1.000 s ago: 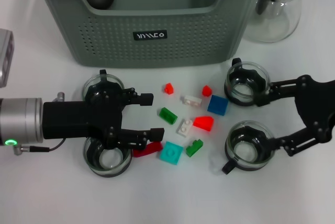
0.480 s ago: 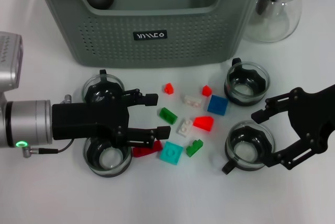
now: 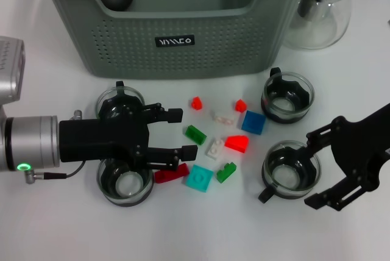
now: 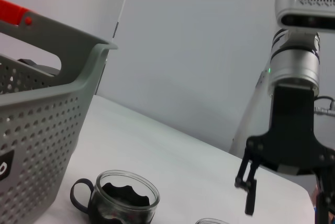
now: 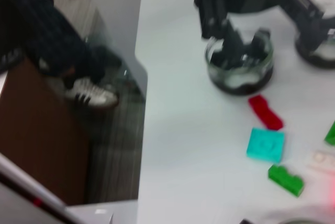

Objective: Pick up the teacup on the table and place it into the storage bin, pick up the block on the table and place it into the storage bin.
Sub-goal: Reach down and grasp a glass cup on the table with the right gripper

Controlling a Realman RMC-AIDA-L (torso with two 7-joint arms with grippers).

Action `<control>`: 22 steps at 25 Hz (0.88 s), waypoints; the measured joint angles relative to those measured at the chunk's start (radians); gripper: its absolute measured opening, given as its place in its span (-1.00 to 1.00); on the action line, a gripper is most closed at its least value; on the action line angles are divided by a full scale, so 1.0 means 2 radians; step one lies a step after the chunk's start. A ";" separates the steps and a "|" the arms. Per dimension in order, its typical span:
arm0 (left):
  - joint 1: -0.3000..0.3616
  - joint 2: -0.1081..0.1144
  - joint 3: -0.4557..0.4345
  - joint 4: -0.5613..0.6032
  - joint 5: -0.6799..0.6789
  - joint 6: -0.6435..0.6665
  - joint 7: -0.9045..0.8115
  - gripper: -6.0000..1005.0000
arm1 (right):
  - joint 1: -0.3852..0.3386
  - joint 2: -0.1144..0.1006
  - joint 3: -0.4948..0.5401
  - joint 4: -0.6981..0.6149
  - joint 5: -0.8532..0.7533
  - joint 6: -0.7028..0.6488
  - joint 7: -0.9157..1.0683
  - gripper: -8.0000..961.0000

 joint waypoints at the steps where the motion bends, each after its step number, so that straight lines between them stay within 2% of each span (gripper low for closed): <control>1: 0.000 0.000 0.000 0.000 0.000 0.000 0.000 0.77 | 0.001 0.000 -0.009 0.000 -0.003 0.002 0.005 0.84; 16: 0.003 -0.002 -0.001 -0.005 0.000 -0.008 -0.001 0.77 | 0.002 0.001 -0.167 -0.002 -0.023 0.100 0.066 0.80; 22: 0.003 -0.002 -0.001 -0.005 0.000 -0.009 -0.001 0.77 | 0.007 0.001 -0.208 -0.003 -0.029 0.119 0.081 0.72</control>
